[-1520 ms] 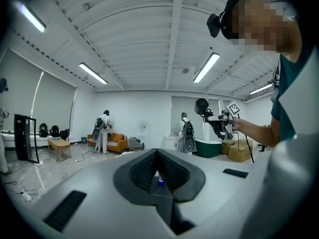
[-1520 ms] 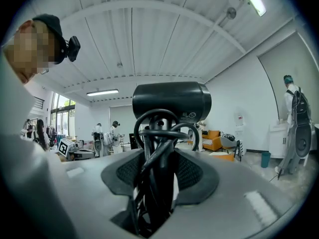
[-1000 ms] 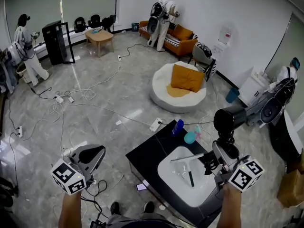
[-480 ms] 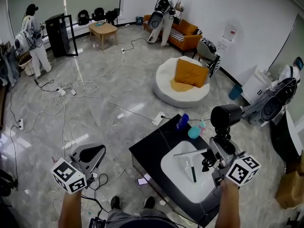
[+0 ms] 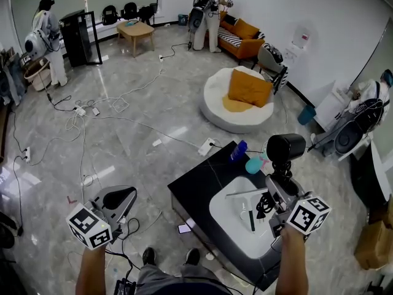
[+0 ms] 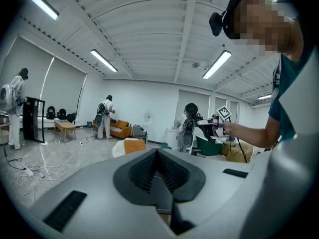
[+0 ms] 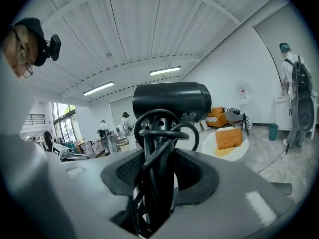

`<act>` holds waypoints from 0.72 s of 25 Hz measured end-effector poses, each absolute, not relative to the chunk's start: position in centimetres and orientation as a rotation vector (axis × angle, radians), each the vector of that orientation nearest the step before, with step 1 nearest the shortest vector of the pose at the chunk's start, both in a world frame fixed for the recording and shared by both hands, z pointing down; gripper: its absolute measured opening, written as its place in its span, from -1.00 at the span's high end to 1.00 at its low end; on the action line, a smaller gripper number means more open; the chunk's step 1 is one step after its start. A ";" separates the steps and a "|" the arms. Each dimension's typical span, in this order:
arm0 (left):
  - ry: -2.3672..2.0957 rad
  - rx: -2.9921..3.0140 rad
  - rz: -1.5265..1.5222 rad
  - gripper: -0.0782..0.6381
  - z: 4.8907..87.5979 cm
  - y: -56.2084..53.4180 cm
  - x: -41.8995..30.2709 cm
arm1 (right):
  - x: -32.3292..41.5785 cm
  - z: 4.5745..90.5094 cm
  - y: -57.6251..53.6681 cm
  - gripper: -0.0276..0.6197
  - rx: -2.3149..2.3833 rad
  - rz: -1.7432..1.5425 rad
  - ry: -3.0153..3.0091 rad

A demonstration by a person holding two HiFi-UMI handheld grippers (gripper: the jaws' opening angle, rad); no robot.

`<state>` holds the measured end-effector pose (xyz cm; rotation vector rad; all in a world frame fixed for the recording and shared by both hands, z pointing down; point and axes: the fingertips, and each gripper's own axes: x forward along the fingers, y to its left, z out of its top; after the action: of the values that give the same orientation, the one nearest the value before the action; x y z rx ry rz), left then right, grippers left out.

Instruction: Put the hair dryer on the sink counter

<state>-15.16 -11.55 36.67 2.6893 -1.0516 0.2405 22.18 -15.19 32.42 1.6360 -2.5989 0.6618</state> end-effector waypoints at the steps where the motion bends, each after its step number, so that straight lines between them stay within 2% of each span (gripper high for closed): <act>1: -1.049 2.685 0.243 0.77 37.0 -11.5 -15.1 | 22.3 32.8 -15.3 0.35 1.636 0.671 -2.595; 18: -1.005 2.643 0.268 0.77 40.5 -12.0 -13.6 | 23.0 39.0 -17.4 0.36 1.629 0.792 -2.517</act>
<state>-13.55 -12.05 40.47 2.6432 -1.0051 0.2681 23.03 -17.39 39.03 1.6292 -2.5169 0.7920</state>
